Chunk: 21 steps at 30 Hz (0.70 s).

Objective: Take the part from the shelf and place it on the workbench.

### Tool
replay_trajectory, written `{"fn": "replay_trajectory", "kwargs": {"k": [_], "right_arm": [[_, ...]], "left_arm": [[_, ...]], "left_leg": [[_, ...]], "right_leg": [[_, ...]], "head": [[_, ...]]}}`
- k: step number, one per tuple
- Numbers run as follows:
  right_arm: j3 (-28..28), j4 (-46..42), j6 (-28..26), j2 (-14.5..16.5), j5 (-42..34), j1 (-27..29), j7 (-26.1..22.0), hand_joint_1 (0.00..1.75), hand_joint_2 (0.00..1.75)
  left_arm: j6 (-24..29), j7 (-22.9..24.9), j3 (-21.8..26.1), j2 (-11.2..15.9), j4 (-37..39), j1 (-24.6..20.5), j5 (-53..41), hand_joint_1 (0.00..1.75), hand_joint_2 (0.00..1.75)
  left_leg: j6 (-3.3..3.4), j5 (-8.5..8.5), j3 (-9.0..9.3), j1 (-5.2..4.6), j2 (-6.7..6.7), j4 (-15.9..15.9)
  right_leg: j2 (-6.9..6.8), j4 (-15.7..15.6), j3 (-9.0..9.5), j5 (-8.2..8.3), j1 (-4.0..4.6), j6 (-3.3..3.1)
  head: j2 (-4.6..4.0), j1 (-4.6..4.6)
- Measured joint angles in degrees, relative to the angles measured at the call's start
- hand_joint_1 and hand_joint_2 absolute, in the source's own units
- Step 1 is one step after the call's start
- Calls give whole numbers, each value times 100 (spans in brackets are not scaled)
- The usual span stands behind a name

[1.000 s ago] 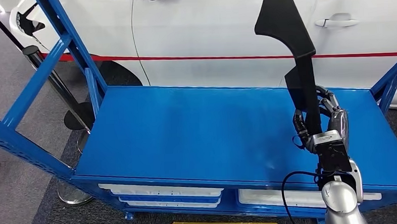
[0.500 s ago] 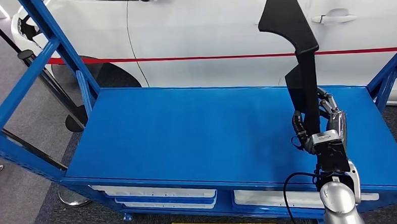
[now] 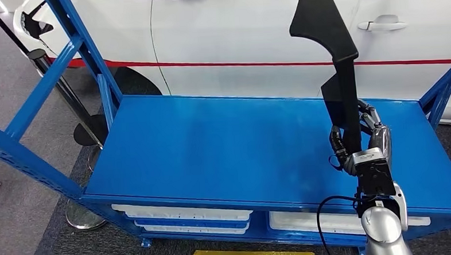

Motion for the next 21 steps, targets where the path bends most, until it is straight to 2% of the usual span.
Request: {"fn": "replay_trajectory", "kwargs": {"k": [1, 2, 3, 4, 5, 6, 7, 8, 11, 12, 13, 16, 17, 18, 19, 20, 21], "right_arm": [[1, 6, 0, 1, 0, 2, 1, 175, 175], [2, 13, 0, 1, 0, 4, 3, 175, 175], [2, 20, 0, 2, 0, 4, 4, 175, 175], [3, 24, 0, 2, 0, 1, 4, 175, 175], [3, 25, 0, 2, 0, -6, 4, 175, 175], [3, 26, 1, 3, 2, -15, 5, 175, 175], [4, 26, -1, 4, 4, -23, 7, 175, 175], [4, 26, -2, 5, 6, -33, 9, 175, 175], [7, 27, -1, 11, 9, -53, 14, 175, 175], [10, 27, 2, 14, 9, -60, 15, 175, 175], [16, 27, 3, 15, 9, -66, 15, 175, 175], [36, 27, 3, 16, 11, -80, 17, 175, 175], [42, 27, 3, 18, 11, -81, 17, 175, 175], [47, 27, 4, 20, 13, -82, 17, 175, 175], [52, 27, 4, 22, 14, -84, 18, 175, 175], [58, 27, 4, 25, 15, -88, 19, 175, 175], [64, 27, 3, 26, 16, -93, 20, 175, 175]], "left_arm": [[0, 1, 0, 0, 0, 1, -1, 0, 175], [0, 1, 0, 0, 0, 2, -4, 0, 175], [0, 2, -1, -1, 0, 3, -8, 0, 175], [0, 2, -2, -1, 0, 4, -12, 0, 175], [0, 3, -3, -2, 0, 4, -15, 0, 175], [0, 4, -5, -3, 0, 4, -17, 0, 175], [0, 6, -7, -4, 0, 6, -17, 0, 175], [1, 8, -9, -4, 0, 4, -17, 0, 175], [7, 19, -13, -4, 0, 6, -17, 0, 175], [9, 24, -14, -4, 0, 11, -17, 0, 175], [10, 26, -16, -4, 0, 15, -18, 0, 175], [11, 28, -25, -4, 0, 17, -19, 0, 175], [10, 28, -28, -4, 0, 16, -19, 0, 175], [9, 31, -31, -4, 0, 16, -19, 0, 175], [7, 33, -33, -4, 0, 15, -19, 0, 175], [5, 38, -35, -4, 0, 12, -19, 0, 175], [4, 44, -36, -4, 0, 4, -19, 0, 175]], "left_leg": [[6, 22, -42, -2, 3, 11], [3, 43, -89, -4, 6, 29], [-3, 64, -144, -1, 6, 57], [-15, 83, -204, 5, 5, 95], [-29, 98, -263, 11, 3, 146], [-52, 110, -320, 11, -1, 197], [-77, 122, -359, 6, -7, 241], [-106, 139, -388, 0, -12, 280], [-208, 203, -439, 4, -27, 316], [-244, 127, -478, 13, -28, 372], [-279, -41, -533, 28, -28, 510], [-363, -811, -772, 74, -21, 1438], [-374, -926, -794, 83, -21, 1708], [-370, -908, -732, 86, -21, 1806], [-351, -800, -575, 85, -21, 1712], [-316, -663, -325, 78, -22, 1429], [-271, -597, -20, 63, -24, 1022]], "right_leg": [[1, 323, -103, -174, -1, 12], [0, 513, -140, -243, -5, 27], [-2, 511, -80, -204, -12, 44], [-5, 308, 84, -84, -22, 60], [-9, -48, 327, 55, -36, 74], [-7, -380, 545, 155, -34, 73], [4, -613, 685, 230, -27, 57], [16, -743, 745, 252, -18, 35], [26, -773, 665, 329, -3, -81], [17, -776, 624, 379, -4, -126], [6, -788, 574, 433, -8, -173], [-15, -788, 381, 596, 12, -236], [-21, -785, 307, 652, 23, -236], [-26, -783, 234, 708, 34, -234], [-29, -782, 161, 763, 44, -230], [-28, -782, 98, 815, 50, -224], [-28, -784, 51, 864, 54, -212]], "head": [[0, 1], [0, 1], [0, 0], [0, 1], [0, 0], [0, -1], [0, -1], [0, -1], [0, -1], [0, -4], [0, -7], [0, -13], [0, -14], [0, -13], [0, -14], [0, -14], [0, -14]]}}
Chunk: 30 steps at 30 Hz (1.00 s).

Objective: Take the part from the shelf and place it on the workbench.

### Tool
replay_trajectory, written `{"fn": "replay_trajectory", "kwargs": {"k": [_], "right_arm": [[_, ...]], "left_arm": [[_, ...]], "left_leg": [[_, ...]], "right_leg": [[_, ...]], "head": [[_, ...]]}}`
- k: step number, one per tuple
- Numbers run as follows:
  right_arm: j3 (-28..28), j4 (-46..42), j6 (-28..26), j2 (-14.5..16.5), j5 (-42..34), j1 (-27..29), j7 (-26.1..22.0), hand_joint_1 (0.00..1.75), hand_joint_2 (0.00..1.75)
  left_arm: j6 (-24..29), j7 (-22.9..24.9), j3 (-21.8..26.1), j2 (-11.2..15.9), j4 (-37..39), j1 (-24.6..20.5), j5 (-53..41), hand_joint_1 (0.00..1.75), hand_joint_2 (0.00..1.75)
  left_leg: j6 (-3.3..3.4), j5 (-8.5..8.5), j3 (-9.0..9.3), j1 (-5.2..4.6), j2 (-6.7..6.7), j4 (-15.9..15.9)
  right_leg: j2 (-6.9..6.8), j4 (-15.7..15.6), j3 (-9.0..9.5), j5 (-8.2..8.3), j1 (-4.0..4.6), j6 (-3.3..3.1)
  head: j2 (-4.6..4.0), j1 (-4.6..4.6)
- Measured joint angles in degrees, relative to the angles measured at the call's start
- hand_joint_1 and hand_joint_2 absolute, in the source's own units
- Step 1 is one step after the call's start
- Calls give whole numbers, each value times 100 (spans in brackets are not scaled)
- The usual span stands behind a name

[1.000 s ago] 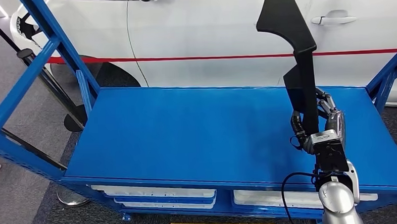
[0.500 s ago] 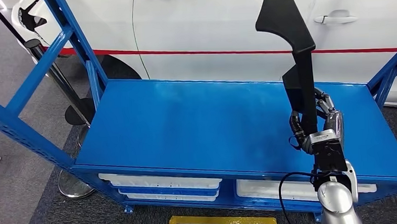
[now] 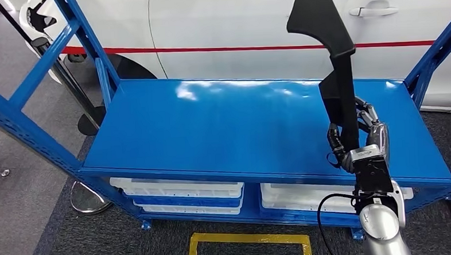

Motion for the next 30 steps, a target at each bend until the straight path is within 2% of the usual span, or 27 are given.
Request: {"fn": "replay_trajectory", "kwargs": {"k": [1, 2, 3, 7, 9, 10, 11, 13, 14, 15, 16, 17, 18, 19, 20, 21, 23, 24, 25, 27, 28, 29, 30], "right_arm": [[6, -1, -2, 2, 3, -6, 1, 175, 175], [12, -1, -3, 4, 8, -13, 1, 175, 175], [15, -1, -4, 5, 12, -18, 2, 175, 175], [18, 1, -5, 7, 16, -24, 2, 175, 175], [26, 1, -4, 13, 17, -24, 2, 175, 175], [32, 1, -4, 16, 19, -23, 3, 175, 175], [39, 2, -4, 20, 20, -20, 4, 175, 175], [46, 13, -7, 21, 22, -12, 9, 175, 175], [48, 19, -7, 21, 26, -8, 11, 175, 175], [49, 25, -8, 22, 30, -7, 13, 175, 175], [49, 28, -8, 22, 34, -8, 14, 175, 175], [50, 29, -9, 22, 41, -10, 15, 175, 175], [54, 29, -9, 22, 46, -13, 15, 175, 175], [56, 28, -11, 23, 54, -13, 16, 175, 175], [60, 28, -11, 23, 61, -13, 17, 175, 175], [62, 28, -12, 25, 66, -10, 17, 175, 175], [65, 30, -12, 28, 73, -8, 17, 175, 175], [67, 31, -12, 32, 75, -11, 17, 175, 175], [70, 31, -12, 37, 75, -15, 17, 175, 175], [74, 31, -12, 49, 75, -17, 17, 175, 175], [74, 31, -12, 53, 76, -16, 17, 175, 175], [74, 31, -12, 58, 76, -16, 17, 175, 175], [74, 31, -13, 62, 77, -16, 17, 175, 175]], "left_arm": [[1, 4, -1, 0, 0, -11, 1, 0, 175], [3, 9, -2, 0, 0, -20, 1, 0, 175], [5, 13, -3, 0, 0, -26, 2, 0, 175], [9, 15, -3, 0, 0, -27, 2, 0, 175], [9, 19, -3, 1, 0, -26, 2, 0, 175], [9, 22, -3, 1, 0, -25, 2, 0, 175], [8, 26, -3, 1, 0, -22, 3, 0, 175], [7, 29, -3, 0, 0, -14, 4, 0, 175], [7, 30, -3, 0, 0, -9, 4, 0, 175], [6, 32, -3, -1, 0, -5, 4, 0, 175], [4, 33, -3, -2, 0, -3, 4, 0, 175], [3, 34, -3, -4, 0, -2, 4, 0, 175], [1, 35, -3, -5, 0, -2, 4, 0, 175], [0, 35, -3, -7, 0, -2, 4, 0, 175], [1, 35, -3, -6, 0, -1, 4, 0, 175], [1, 35, -3, -5, 0, 1, 4, 0, 175], [3, 37, -2, -4, 0, 7, 5, 0, 175], [3, 37, -2, -4, 0, 10, 6, 0, 175], [4, 37, -2, -4, 0, 12, 6, 0, 175], [4, 37, -3, -4, 0, 14, 6, 0, 175], [4, 37, -3, -4, 0, 15, 6, 0, 175], [4, 37, -2, -4, 0, 16, 7, 0, 175], [4, 38, -2, -4, 0, 16, 7, 0, 175]], "left_leg": [[40, 11, 281, -22, -1, -410], [72, -9, 474, -48, -4, -713], [90, -46, 575, -69, -5, -892], [100, -26, 574, -89, -8, -940], [128, 5, 565, -110, -6, -967], [180, 101, 528, -109, 8, -1025], [229, 213, 468, -107, 22, -1080], [299, 448, 290, -86, 54, -1157], [289, 499, 203, -85, 59, -1139], [274, 539, 119, -80, 62, -1110], [255, 570, 31, -72, 64, -1063], [233, 590, -56, -64, 65, -997], [206, 600, -142, -65, 63, -916], [178, 608, -210, -71, 62, -841], [150, 616, -257, -79, 61, -783], [115, 635, -287, -85, 59, -752], [48, 641, -326, -71, 55, -716], [8, 550, -371, -56, 52, -634], [-28, 381, -444, -39, 50, -458], [-90, -86, -652, -3, 49, 164], [-107, -248, -735, 11, 49, 478], [-115, -310, -755, 21, 49, 675], [-111, -268, -687, 26, 49, 693]], "right_leg": [[-1, -4, -33, 46, 0, 21], [-5, -17, -46, 91, -7, 48], [-9, -30, -49, 124, -14, 72], [-15, -51, -46, 161, -26, 100], [-13, -75, -45, 202, -43, 132], [-7, 42, -95, 39, -52, 161], [1, 309, -179, -222, -59, 196], [15, 1051, -363, -790, -63, 253], [16, 1288, -370, -826, -68, 274], [14, 1305, -284, -713, -78, 293], [11, 1129, -99, -551, -91, 309], [7, 818, 141, -456, -106, 323], [7, 469, 383, -444, -100, 325], [11, 201, 557, -486, -91, 310], [15, 49, 638, -560, -77, 281], [22, 5, 650, -585, -58, 238], [15, 6, 597, -531, -61, 125], [8, -2, 567, -489, -63, 70], [0, -9, 532, -447, -65, 22], [-6, -9, 448, -373, -49, -27], [-7, -8, 403, -338, -37, -37], [-7, -6, 357, -304, -25, -40], [-6, -5, 313, -272, -14, -40]], "head": [[0, 1], [0, 2], [0, 2], [0, 2], [0, 0], [0, 1], [0, 3], [0, 8], [0, 8], [0, 8], [0, 8], [0, 7], [0, 8], [0, 6], [0, 4], [0, 4], [0, 2], [0, 2], [0, 1], [0, 1], [0, 1], [0, 1], [0, 1]]}}
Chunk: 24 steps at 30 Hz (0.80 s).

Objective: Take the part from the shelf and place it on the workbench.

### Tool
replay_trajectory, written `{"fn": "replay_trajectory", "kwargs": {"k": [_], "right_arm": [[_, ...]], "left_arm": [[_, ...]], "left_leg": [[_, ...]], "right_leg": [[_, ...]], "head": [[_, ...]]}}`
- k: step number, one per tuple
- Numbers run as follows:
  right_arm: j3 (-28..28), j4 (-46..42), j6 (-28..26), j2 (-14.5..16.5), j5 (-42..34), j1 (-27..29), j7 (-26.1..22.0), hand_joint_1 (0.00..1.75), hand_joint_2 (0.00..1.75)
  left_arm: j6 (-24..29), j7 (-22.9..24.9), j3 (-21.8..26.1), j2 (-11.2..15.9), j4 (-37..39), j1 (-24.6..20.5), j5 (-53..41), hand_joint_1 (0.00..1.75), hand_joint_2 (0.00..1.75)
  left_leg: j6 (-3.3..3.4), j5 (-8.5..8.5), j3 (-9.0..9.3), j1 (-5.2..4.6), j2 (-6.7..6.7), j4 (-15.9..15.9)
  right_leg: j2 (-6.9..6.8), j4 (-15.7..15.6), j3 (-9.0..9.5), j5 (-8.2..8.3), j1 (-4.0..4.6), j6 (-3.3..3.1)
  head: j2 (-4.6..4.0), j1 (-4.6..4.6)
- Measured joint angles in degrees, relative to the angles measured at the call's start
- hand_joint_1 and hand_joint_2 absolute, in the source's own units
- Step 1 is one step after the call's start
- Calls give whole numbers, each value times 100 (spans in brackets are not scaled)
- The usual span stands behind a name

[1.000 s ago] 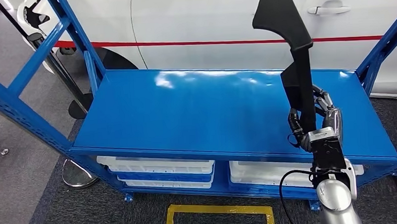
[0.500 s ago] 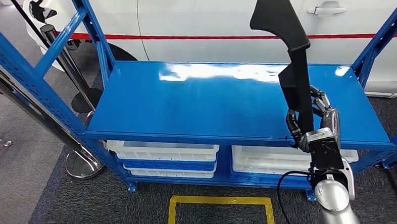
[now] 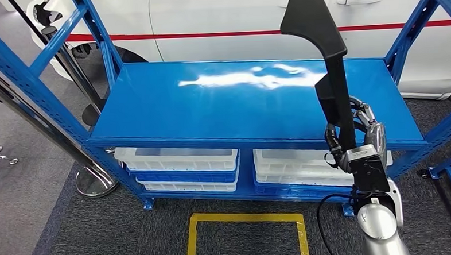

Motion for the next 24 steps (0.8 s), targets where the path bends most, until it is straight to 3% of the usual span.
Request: {"fn": "replay_trajectory", "kwargs": {"k": [1, 2, 4, 6, 9, 11, 13, 14, 15, 16, 18, 19, 20, 24], "right_arm": [[0, 0, -1, 3, 1, 0, 0, 175, 175], [0, 0, -2, 7, 2, -1, 1, 175, 175], [0, -1, -4, 12, 5, -3, 2, 175, 175], [0, -2, -5, 15, 7, -6, 2, 175, 175], [1, -2, -7, 19, 7, -2, 3, 175, 175], [2, -1, -11, 19, 7, -5, 2, 175, 175], [2, 1, -18, 19, 7, 8, 3, 175, 175], [2, 2, -21, 19, 7, 20, 4, 175, 175], [2, 2, -21, 19, 7, 30, 4, 175, 175], [2, 2, -21, 19, 7, 34, 4, 175, 175], [3, 2, -21, 19, 7, 29, 4, 175, 175], [3, -1, -21, 19, 7, 27, 4, 175, 175], [4, -4, -22, 19, 7, 27, 4, 175, 175], [4, -13, -26, 20, 7, 23, 4, 175, 175]], "left_arm": [[0, 1, 0, 0, 0, 0, 1, 0, 175], [0, 2, -1, 0, 0, -3, 4, 0, 175], [2, 3, -1, 1, 0, -17, 10, 0, 175], [6, 4, -1, 3, 0, -25, 13, 0, 175], [7, 5, 1, 7, 0, -14, 11, 0, 175], [7, 5, 0, 7, 0, -19, 10, 0, 175], [6, 5, 0, 7, 0, -21, 7, 0, 175], [6, 5, 1, 7, 0, -16, 4, 0, 175], [6, 6, 1, 7, 0, -11, 3, 0, 175], [5, 7, 1, 5, 0, -8, 3, 0, 175], [4, 7, 0, 2, 0, -9, 2, 0, 175], [4, 7, 0, 2, 0, -12, 2, 0, 175], [4, 6, 0, 3, 0, -15, 2, 0, 175], [1, 15, 1, 4, 0, -2, 6, 0, 175]], "left_leg": [[19, 121, 170, 0, -1, -182], [53, 266, 425, -8, -4, -525], [134, 398, 909, -49, -8, -1261], [192, 405, 1080, -108, -10, -1589], [279, 563, 1101, -122, 3, -1775], [333, 691, 1098, -98, 24, -1897], [358, 745, 1013, -108, 33, -1875], [360, 758, 961, -107, 33, -1841], [357, 765, 906, -102, 34, -1796], [348, 763, 847, -92, 33, -1734], [302, 733, 717, -69, 30, -1566], [267, 708, 649, -70, 26, -1462], [231, 693, 594, -74, 23, -1388], [106, 676, 496, -65, 14, -1289]], "right_leg": [[2, 1, -38, 31, 8, 3], [5, 1, -68, 59, 14, 10], [6, -13, -101, 115, 12, 47], [-1, -45, -109, 175, -17, 117], [-3, -55, -123, 194, -46, 210], [11, 281, -262, -92, -39, 234], [27, 932, -514, -485, -41, 259], [28, 1188, -601, -578, -49, 279], [27, 1276, -609, -570, -64, 303], [23, 1162, -520, -468, -84, 330], [15, 577, -178, -221, -124, 374], [22, 335, -62, -150, -128, 362], [32, 211, -15, -131, -123, 333], [49, 188, -93, -47, -90, 151]], "head": [[0, -1], [0, 0], [0, 1], [0, 1], [0, 2], [0, 7], [0, 8], [0, 8], [0, 7], [0, 8], [0, 8], [0, 7], [0, 6], [0, 4]]}}
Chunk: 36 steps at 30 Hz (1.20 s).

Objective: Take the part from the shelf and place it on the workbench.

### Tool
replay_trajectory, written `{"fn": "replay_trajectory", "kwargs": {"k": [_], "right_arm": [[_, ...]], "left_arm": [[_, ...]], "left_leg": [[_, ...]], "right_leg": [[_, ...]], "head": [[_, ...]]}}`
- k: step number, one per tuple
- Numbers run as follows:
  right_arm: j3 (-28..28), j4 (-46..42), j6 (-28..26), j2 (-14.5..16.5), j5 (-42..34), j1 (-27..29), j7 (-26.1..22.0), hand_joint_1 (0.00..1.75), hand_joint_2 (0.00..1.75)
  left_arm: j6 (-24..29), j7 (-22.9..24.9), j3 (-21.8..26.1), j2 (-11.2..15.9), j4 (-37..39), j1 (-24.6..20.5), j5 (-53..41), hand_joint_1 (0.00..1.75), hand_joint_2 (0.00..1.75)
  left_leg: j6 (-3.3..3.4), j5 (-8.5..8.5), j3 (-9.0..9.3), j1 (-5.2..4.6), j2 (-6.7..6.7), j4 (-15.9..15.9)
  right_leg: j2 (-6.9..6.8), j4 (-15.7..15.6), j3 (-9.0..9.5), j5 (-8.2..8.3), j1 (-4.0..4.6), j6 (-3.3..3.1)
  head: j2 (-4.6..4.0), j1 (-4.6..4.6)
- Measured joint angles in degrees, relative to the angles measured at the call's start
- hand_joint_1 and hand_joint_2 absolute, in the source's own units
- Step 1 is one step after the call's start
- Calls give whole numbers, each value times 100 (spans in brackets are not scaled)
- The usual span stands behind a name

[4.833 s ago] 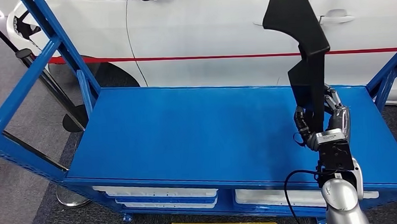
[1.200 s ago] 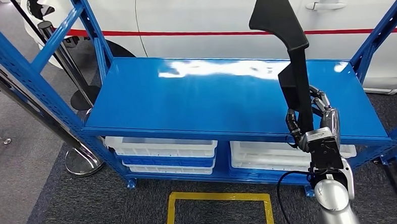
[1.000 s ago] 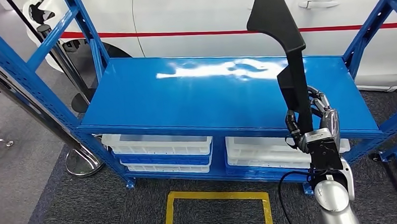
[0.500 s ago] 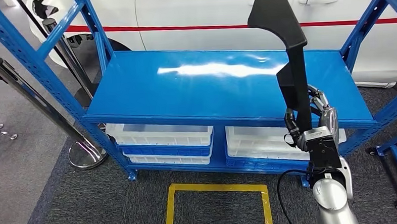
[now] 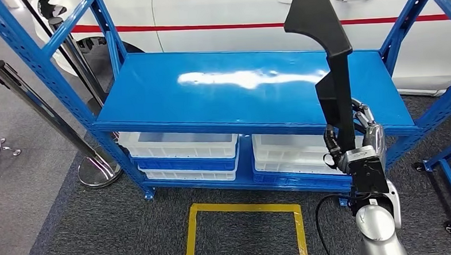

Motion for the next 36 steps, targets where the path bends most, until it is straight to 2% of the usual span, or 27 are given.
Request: {"fn": "replay_trajectory", "kwargs": {"k": [1, 2, 4, 5, 6, 7, 8, 10, 12, 14, 15, 16, 17, 18, 19, 20, 21, 22, 23, 24, 26, 27, 30, 31, 33, 35, 36], "right_arm": [[0, -1, 1, 2, -2, -4, -1, 175, 175], [0, -2, 2, 6, -4, -6, 0, 175, 175], [0, -3, 3, 16, -8, -6, 1, 175, 175], [0, -3, 4, 21, -9, -4, 1, 175, 175], [0, -3, 4, 27, -9, -2, 1, 175, 175], [1, -3, 5, 33, -9, 0, 0, 175, 175], [1, -3, 5, 39, -9, 0, 0, 175, 175], [1, -5, 5, 49, -9, 0, -1, 175, 175], [1, -8, 5, 53, -9, 0, -1, 175, 175], [2, -9, 5, 54, -9, 1, -2, 175, 175], [2, -9, 5, 55, -9, 5, -2, 175, 175], [2, -8, 5, 56, -9, 8, -2, 175, 175], [2, -8, 5, 57, -9, 10, -2, 175, 175], [2, -7, 5, 58, -10, 13, -2, 175, 175], [2, -6, 5, 58, -10, 14, -2, 175, 175], [2, -5, 5, 58, -10, 18, -2, 175, 175], [2, -4, 5, 58, -11, 23, -1, 175, 175], [2, -3, 5, 58, -11, 25, -1, 175, 175], [2, -3, 5, 58, -11, 26, -1, 175, 175], [2, -3, 5, 58, -11, 23, -1, 175, 175], [3, -3, 4, 58, -10, 14, -2, 175, 175], [4, -4, 4, 59, -10, 10, -2, 175, 175], [5, -4, 7, 63, -10, 4, -2, 175, 175], [5, -4, 10, 66, -9, 1, -2, 175, 175], [7, -4, 20, 73, -10, -9, -2, 175, 175], [7, -5, 28, 75, -9, -11, -2, 175, 175], [7, -5, 30, 76, -9, -12, -2, 175, 175]], "left_arm": [[-4, 5, 0, 0, 0, 3, 3, 0, 175], [-9, 13, 0, 0, 0, 3, 7, 0, 175], [-16, 25, 1, 0, 0, 6, 10, 0, 175], [-19, 31, 1, 0, 0, 8, 11, 0, 175], [-20, 34, 1, 0, 0, 11, 13, 0, 175], [-22, 38, 1, 0, 0, 13, 13, 0, 175], [-24, 39, 1, 0, 0, 12, 14, 0, 175], [-24, 40, 0, 0, 0, -2, 14, 0, 175], [-23, 40, 0, 1, 0, -16, 16, 0, 175], [-22, 41, 1, 6, 0, -7, 19, 0, 175], [-22, 42, 1, 9, 0, -3, 21, 0, 175], [-22, 42, 1, 11, 0, -1, 23, 0, 175], [-22, 42, 1, 11, 0, -2, 25, 0, 175], [-22, 42, 2, 11, 0, -6, 25, 0, 175], [-23, 41, 2, 11, 0, -7, 25, 0, 175], [-24, 42, 3, 11, 0, -5, 25, 0, 175], [-24, 42, 3, 11, 0, -3, 25, 0, 175], [-25, 42, 3, 11, 0, 0, 25, 0, 175], [-26, 43, 3, 9, 0, 2, 25, 0, 175], [-27, 43, 3, 8, 0, 4, 25, 0, 175], [-29, 43, 3, 4, 0, 6, 24, 0, 175], [-29, 42, 3, 4, 0, 4, 24, 0, 175], [-29, 43, 3, 6, 0, 5, 25, 0, 175], [-29, 45, 3, 7, 0, 9, 25, 0, 175], [-29, 49, 3, 9, 0, 14, 22, 0, 175], [-29, 53, 3, 9, 0, 15, 16, 0, 175], [-29, 55, 3, 9, 0, 15, 13, 0, 175]], "left_leg": [[-32, -107, -44, 12, -3, 104], [-62, -296, -123, 26, -5, 317], [-103, -758, -331, 52, -4, 968], [-110, -913, -406, 63, -4, 1257], [-106, -964, -401, 70, -4, 1384], [-91, -918, -294, 72, -5, 1306], [-66, -802, -89, 69, -5, 1035], [-8, -575, 425, 43, -10, 245], [36, -473, 657, -11, -17, -185], [85, -383, 626, -55, -19, -244], [118, -310, 617, -57, -7, -290], [161, -231, 597, -53, 6, -341], [204, -147, 562, -45, 18, -389], [239, -80, 513, -42, 30, -409], [266, -28, 445, -47, 31, -412], [275, 21, 372, -52, 33, -402], [274, 64, 298, -57, 34, -387], [268, 102, 222, -58, 35, -364], [256, 134, 145, -57, 35, -330], [242, 158, 77, -55, 35, -286], [201, 189, -39, -68, 31, -190], [174, 206, -72, -74, 30, -151], [69, 257, -123, -65, 21, -107], [28, 183, -162, -55, 13, -48], [-49, -236, -315, -15, -1, 360], [-109, -702, -478, 37, -2, 998], [-130, -794, -495, 63, -1, 1224]], "right_leg": [[-8, -14, -23, 38, -3, -41], [-16, -27, -52, 78, -6, -74], [-25, -35, -130, 148, 9, -103], [-27, -35, -177, 183, 21, -105], [-28, -35, -224, 219, 31, -104], [-27, -35, -269, 256, 40, -100], [-25, -36, -308, 292, 45, -92], [-24, -41, -355, 365, 48, -58], [-28, -68, -369, 438, 32, 15], [-32, -122, -370, 523, 5, 103], [-30, -120, -386, 518, -9, 132], [-28, -61, -421, 426, -9, 146], [-23, 101, -486, 235, -1, 153], [-20, 372, -574, -34, 4, 146], [-18, 707, -665, -300, 17, 145], [-16, 1032, -734, -489, 22, 151], [-16, 1238, -739, -561, 24, 158], [-19, 1262, -654, -524, 23, 164], [-22, 1078, -462, -409, 21, 167], [-29, 734, -190, -288, 19, 165], [-38, 86, 253, -191, 39, 134], [-38, -79, 345, -199, 52, 109], [-33, -148, 299, -136, 64, -1], [-39, -160, 266, -86, 57, -45], [-52, -181, 167, 21, 46, -115], [-54, -181, 44, 118, 54, -137], [-55, -180, -19, 166, 57, -133]], "head": [[0, 1], [0, -1], [0, -1], [0, -1], [0, -1], [0, -1], [0, -1], [0, -1], [0, 0], [0, 2], [0, 1], [0, 3], [0, 5], [0, 6], [0, 8], [0, 7], [0, 7], [0, 7], [0, 8], [0, 8], [0, 7], [0, 7], [0, 9], [0, 9], [0, 2], [0, -4], [0, -4]]}}
